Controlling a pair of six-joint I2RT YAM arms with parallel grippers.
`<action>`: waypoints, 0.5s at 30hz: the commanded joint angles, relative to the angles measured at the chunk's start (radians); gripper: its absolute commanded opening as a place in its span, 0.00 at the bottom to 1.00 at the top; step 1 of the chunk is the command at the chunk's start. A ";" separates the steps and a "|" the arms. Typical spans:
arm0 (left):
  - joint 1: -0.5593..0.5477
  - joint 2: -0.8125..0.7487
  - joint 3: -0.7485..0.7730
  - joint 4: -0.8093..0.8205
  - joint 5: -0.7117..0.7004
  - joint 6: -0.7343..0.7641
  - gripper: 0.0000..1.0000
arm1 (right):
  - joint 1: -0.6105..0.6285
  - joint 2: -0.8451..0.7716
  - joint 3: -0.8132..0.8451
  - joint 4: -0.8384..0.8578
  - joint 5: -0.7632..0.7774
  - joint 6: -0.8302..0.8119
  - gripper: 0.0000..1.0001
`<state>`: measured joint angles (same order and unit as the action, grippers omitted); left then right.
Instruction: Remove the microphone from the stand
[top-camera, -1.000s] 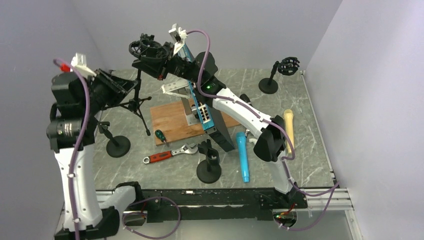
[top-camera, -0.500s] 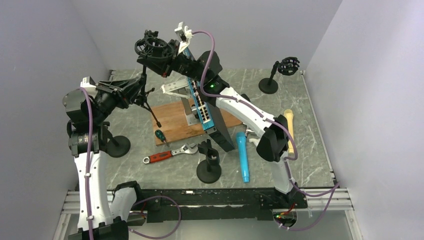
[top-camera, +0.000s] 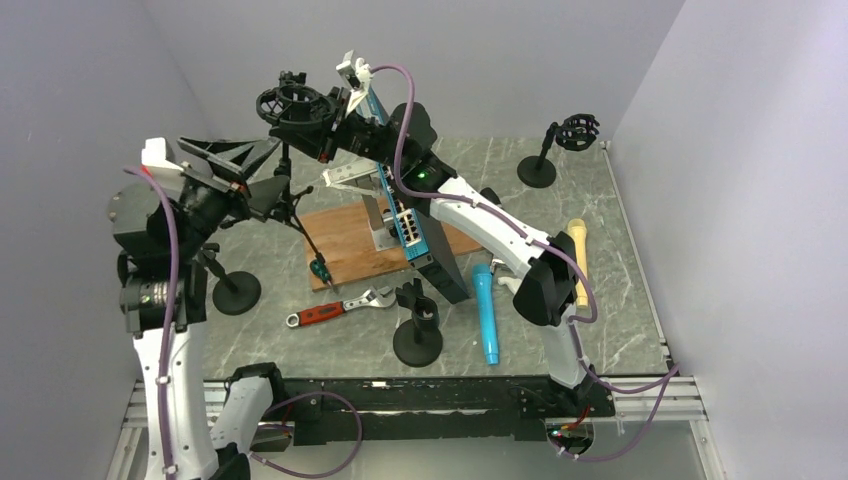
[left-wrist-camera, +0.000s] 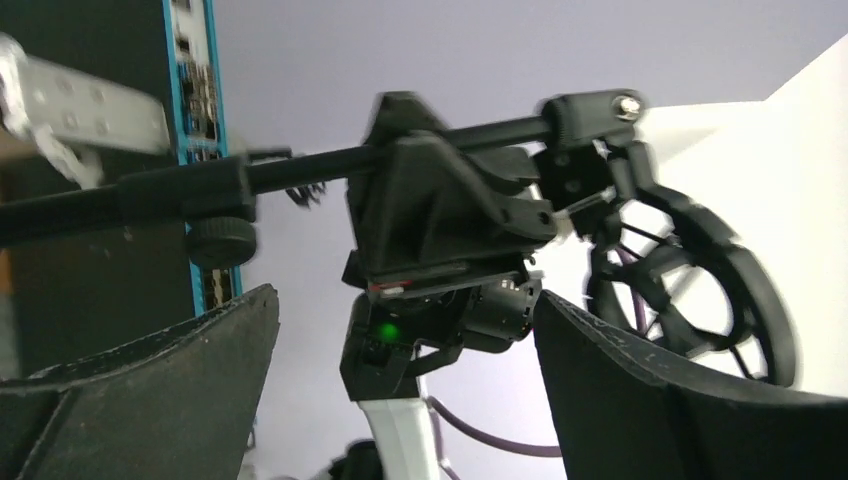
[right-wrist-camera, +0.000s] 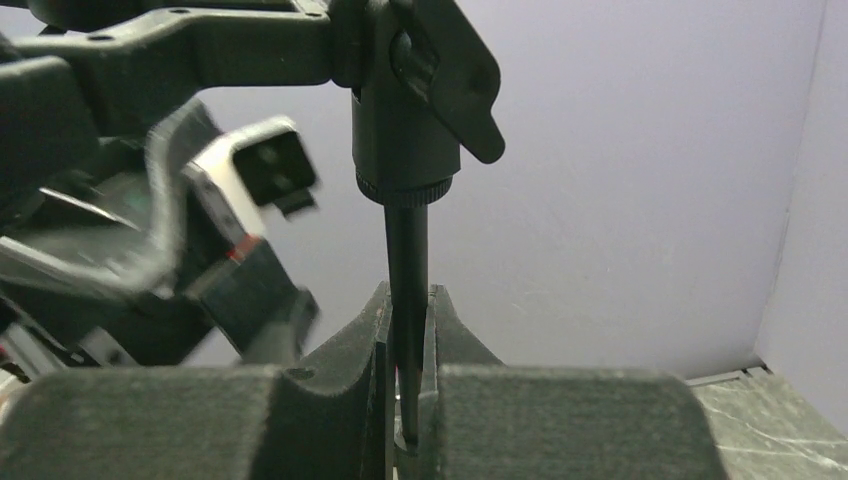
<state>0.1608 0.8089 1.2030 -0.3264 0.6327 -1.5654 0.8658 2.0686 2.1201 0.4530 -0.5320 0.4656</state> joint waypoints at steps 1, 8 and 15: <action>-0.001 -0.044 0.201 -0.254 -0.211 0.417 0.99 | -0.009 -0.062 0.006 0.071 0.039 -0.019 0.00; -0.022 -0.114 0.279 -0.249 -0.297 0.923 0.95 | -0.017 -0.076 0.017 0.033 0.069 -0.020 0.00; -0.028 0.052 0.415 -0.398 -0.172 1.241 0.97 | -0.018 -0.061 0.045 0.030 0.087 0.009 0.00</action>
<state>0.1402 0.7551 1.6165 -0.6243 0.4141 -0.5846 0.8516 2.0678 2.1147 0.3981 -0.4858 0.4492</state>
